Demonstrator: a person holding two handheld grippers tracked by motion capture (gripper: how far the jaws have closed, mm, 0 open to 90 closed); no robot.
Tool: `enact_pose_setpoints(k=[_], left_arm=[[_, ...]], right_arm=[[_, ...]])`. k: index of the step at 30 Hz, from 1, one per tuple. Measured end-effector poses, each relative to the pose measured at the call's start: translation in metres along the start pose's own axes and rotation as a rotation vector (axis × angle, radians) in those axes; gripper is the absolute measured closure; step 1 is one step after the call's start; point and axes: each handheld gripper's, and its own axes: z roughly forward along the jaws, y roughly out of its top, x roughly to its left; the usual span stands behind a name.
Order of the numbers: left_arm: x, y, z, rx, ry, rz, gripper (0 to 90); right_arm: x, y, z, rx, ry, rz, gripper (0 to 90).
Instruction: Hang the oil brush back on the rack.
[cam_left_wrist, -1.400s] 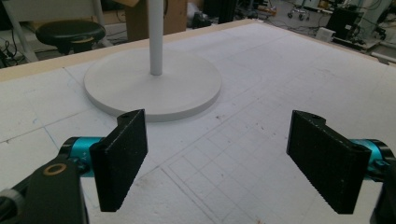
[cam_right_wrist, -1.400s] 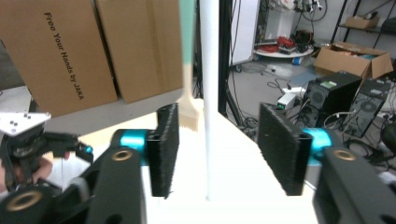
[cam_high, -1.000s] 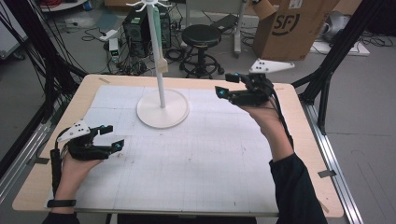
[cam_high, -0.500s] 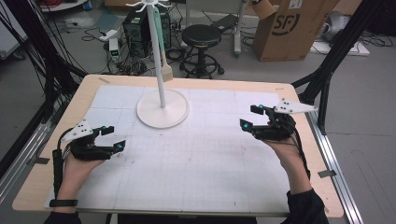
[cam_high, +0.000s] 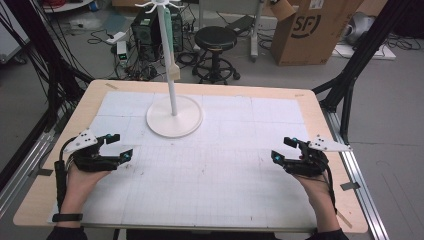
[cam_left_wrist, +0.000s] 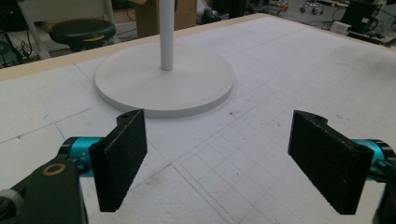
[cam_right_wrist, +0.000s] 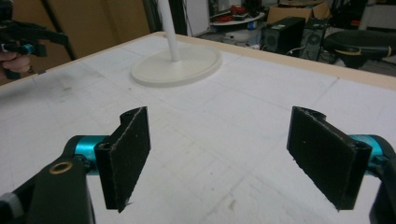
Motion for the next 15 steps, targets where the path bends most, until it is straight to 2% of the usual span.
enact_pose_setpoints(k=[6,15], left_arm=[[-0.001,-0.001,0.004,0.001,0.007,0.008,20.3],[0.000,-0.002,0.007,0.002,0.011,0.009,20.5]], right_arm=[[-0.008,-0.013,-0.005,0.021,-0.028,0.027,20.3],[-0.011,-0.016,-0.008,0.029,-0.042,0.029,19.5]])
